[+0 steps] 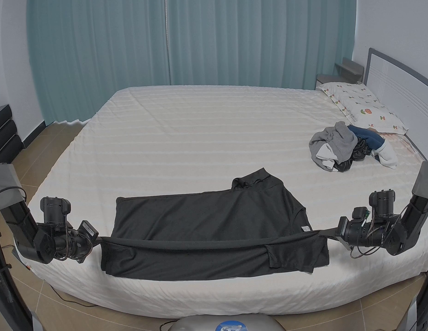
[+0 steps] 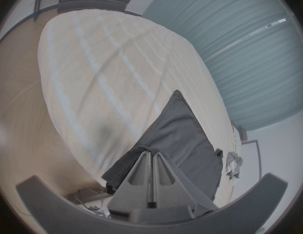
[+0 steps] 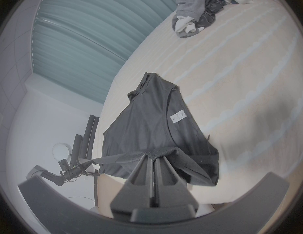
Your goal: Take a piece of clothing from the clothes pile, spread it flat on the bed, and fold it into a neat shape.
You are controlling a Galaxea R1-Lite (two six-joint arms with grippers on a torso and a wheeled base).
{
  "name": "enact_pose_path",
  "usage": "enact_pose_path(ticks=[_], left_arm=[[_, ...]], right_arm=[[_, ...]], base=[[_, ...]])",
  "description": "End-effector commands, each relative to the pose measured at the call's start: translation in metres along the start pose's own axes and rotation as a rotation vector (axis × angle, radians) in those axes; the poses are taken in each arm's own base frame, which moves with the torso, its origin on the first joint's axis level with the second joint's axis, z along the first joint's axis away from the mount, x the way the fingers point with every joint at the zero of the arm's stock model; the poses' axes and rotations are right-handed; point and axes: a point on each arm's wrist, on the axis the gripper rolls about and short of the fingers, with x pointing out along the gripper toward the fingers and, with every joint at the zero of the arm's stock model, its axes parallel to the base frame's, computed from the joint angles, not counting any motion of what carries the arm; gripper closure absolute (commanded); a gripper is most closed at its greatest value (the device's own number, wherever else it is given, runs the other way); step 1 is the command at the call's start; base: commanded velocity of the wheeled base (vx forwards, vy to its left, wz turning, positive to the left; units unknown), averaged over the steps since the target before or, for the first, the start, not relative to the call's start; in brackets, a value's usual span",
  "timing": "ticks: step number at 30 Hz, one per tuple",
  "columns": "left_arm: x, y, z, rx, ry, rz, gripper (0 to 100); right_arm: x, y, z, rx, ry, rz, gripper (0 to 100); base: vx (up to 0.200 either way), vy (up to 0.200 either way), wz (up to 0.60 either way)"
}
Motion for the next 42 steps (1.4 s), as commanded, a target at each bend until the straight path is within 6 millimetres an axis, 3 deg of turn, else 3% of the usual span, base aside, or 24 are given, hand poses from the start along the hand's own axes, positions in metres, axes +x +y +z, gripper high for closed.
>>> enact_pose_path(ticks=[1,5,10,15,30,40,42], left_arm=[[-0.032,0.002,-0.009,0.146,-0.021,-0.008,100],[-0.047,0.006,-0.016,0.258,-0.031,0.005,100],[-0.050,0.006,-0.023,0.281,-0.011,0.007,100],[-0.053,0.012,-0.030,0.352,0.010,0.025,100],[-0.081,0.043,-0.055,0.629,0.094,0.105,100],[-0.079,0.052,-0.060,0.700,0.124,0.179,100],[-0.069,0.048,-0.055,0.677,0.119,0.171,100]], right_arm=[[-0.025,0.015,-0.013,-0.056,0.011,0.033,100],[-0.030,0.034,-0.006,-0.126,-0.036,0.060,100],[-0.038,0.044,-0.012,-0.140,-0.038,0.032,100],[-0.070,0.046,-0.038,-0.119,-0.008,-0.007,100],[-0.106,0.023,-0.100,-0.161,0.132,-0.128,100],[-0.106,0.015,-0.107,-0.185,0.214,-0.187,100],[-0.097,0.021,-0.088,-0.199,0.158,-0.158,100]], base=[[0.000,0.000,0.00],[0.000,0.000,0.00],[0.000,0.000,0.00],[0.000,0.000,0.00],[0.000,0.000,0.00],[0.000,0.000,0.00],[0.000,0.000,0.00]])
